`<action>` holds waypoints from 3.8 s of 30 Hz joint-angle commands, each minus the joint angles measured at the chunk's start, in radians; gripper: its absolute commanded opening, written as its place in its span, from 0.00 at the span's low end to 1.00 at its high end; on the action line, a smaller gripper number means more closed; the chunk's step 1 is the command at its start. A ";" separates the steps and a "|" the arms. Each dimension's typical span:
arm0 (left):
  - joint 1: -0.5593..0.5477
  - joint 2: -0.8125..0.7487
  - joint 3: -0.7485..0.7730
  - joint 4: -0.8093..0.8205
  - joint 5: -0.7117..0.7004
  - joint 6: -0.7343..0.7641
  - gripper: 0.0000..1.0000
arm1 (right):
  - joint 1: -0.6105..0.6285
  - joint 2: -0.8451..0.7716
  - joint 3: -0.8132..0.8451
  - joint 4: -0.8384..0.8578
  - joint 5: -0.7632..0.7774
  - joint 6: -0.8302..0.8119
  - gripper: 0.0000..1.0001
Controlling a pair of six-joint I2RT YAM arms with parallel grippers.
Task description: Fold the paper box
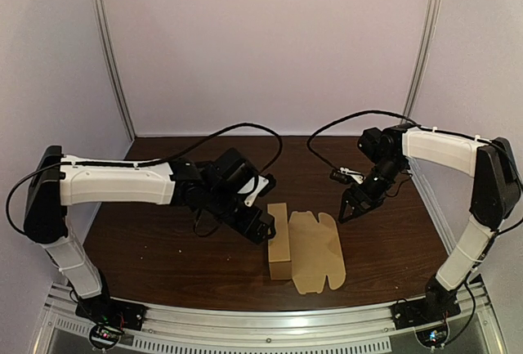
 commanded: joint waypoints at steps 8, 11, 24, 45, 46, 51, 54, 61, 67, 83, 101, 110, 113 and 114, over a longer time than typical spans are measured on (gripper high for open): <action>-0.003 0.082 0.013 0.022 -0.036 -0.026 0.97 | -0.007 -0.010 -0.036 0.017 0.022 0.013 0.85; -0.003 0.049 -0.024 0.009 -0.051 -0.029 0.97 | -0.007 -0.006 -0.035 0.017 -0.005 0.015 0.91; -0.001 -0.063 -0.264 0.072 -0.159 -0.116 0.97 | 0.013 -0.023 0.151 -0.164 -0.133 -0.025 1.00; -0.002 -0.176 -0.249 0.154 -0.119 -0.129 0.97 | 0.104 0.017 0.179 -0.048 -0.009 0.009 0.99; -0.002 -0.172 -0.228 0.159 -0.105 -0.121 0.97 | 0.089 -0.006 0.143 -0.007 0.010 0.013 0.99; -0.003 -0.076 -0.106 0.178 -0.007 -0.109 0.97 | 0.048 -0.023 -0.006 0.117 0.020 0.028 1.00; -0.003 -0.008 -0.055 0.186 0.020 -0.110 0.97 | 0.026 -0.011 -0.048 0.145 -0.008 0.039 1.00; -0.003 0.076 -0.018 0.160 0.018 -0.105 0.98 | -0.025 0.015 -0.073 0.159 -0.060 0.041 1.00; -0.002 0.098 -0.051 0.169 0.011 -0.116 0.97 | -0.027 0.058 -0.067 0.157 -0.077 0.048 1.00; -0.003 0.019 -0.159 0.131 -0.052 -0.138 0.97 | -0.026 0.138 -0.030 0.094 -0.104 0.072 1.00; -0.003 -0.006 -0.141 0.082 -0.216 -0.127 0.97 | -0.026 0.099 0.056 -0.005 -0.267 0.010 0.05; 0.045 -0.093 -0.081 -0.198 -0.551 0.045 0.97 | -0.024 0.046 0.237 -0.168 -0.246 -0.126 0.00; 0.048 -0.147 -0.065 -0.172 -0.532 0.179 0.97 | -0.017 0.041 0.319 -0.240 -0.249 -0.200 0.00; 0.053 -0.181 -0.061 -0.152 -0.505 0.202 0.97 | -0.011 0.038 0.353 -0.266 -0.242 -0.232 0.00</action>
